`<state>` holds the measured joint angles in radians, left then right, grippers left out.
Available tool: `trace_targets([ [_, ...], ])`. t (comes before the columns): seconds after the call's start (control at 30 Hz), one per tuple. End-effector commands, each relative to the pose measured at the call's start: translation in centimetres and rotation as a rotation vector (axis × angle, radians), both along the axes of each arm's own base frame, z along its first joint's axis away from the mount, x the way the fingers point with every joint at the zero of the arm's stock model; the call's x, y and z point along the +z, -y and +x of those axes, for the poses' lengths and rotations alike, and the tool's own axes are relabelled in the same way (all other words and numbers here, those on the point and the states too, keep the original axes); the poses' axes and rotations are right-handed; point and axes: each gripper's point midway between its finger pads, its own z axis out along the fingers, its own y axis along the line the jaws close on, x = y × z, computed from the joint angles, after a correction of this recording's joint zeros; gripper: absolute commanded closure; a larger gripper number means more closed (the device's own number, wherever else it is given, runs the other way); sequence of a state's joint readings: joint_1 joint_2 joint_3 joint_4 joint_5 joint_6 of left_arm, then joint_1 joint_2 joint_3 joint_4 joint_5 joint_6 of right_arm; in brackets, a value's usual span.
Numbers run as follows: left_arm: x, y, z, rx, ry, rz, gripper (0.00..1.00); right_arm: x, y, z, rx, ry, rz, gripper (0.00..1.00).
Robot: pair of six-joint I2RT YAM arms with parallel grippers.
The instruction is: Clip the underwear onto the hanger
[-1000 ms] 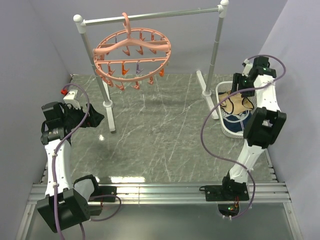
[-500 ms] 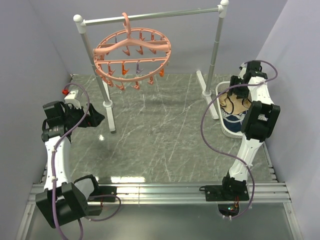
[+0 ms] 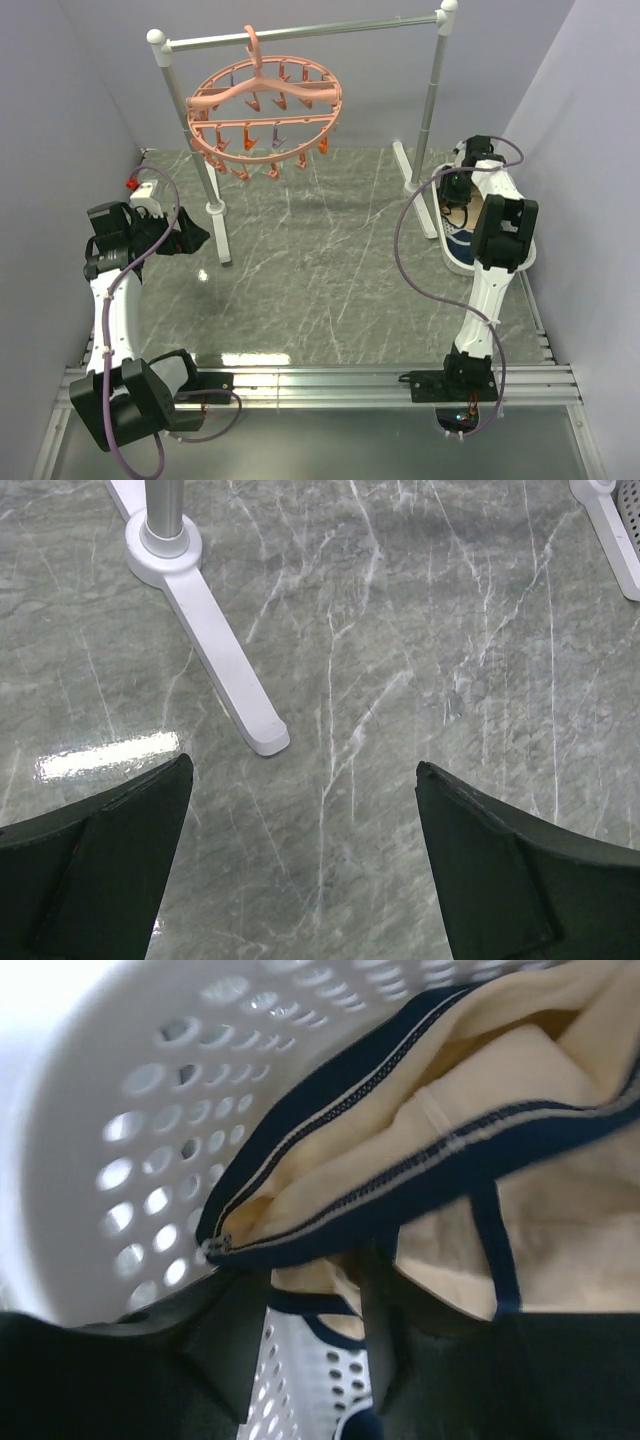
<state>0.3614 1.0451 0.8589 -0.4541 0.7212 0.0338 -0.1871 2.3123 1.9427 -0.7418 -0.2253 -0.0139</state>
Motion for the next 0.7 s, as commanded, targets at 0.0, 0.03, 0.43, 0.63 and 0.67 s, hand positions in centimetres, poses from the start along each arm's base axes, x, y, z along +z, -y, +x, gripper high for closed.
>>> trace_targets([
  [0.0, 1.9, -0.1, 0.5, -0.015, 0.050, 0.020, 0.01, 0.6, 0.8, 1.2, -0.026, 0.040, -0.027, 0.59],
  [0.03, 1.9, -0.2, 0.5, -0.017, 0.051, 0.023, 0.01, 0.8, 0.8, 1.1, -0.026, 0.043, -0.028, 0.72],
  [0.43, 3.1, 0.1, 0.3, -0.008, 0.061, 0.011, 0.01, 16.8, 3.4, -5.9, -0.024, 0.272, -0.041, 1.00],
  [0.63, 3.9, 0.0, 0.4, 0.003, 0.063, 0.005, 0.01, 21.5, 0.7, -9.6, 0.054, 0.331, 0.014, 1.00],
  [0.67, 4.0, 0.0, 0.4, 0.003, 0.065, 0.006, 0.01, 21.8, 0.1, -10.0, 0.063, 0.333, 0.030, 1.00],
])
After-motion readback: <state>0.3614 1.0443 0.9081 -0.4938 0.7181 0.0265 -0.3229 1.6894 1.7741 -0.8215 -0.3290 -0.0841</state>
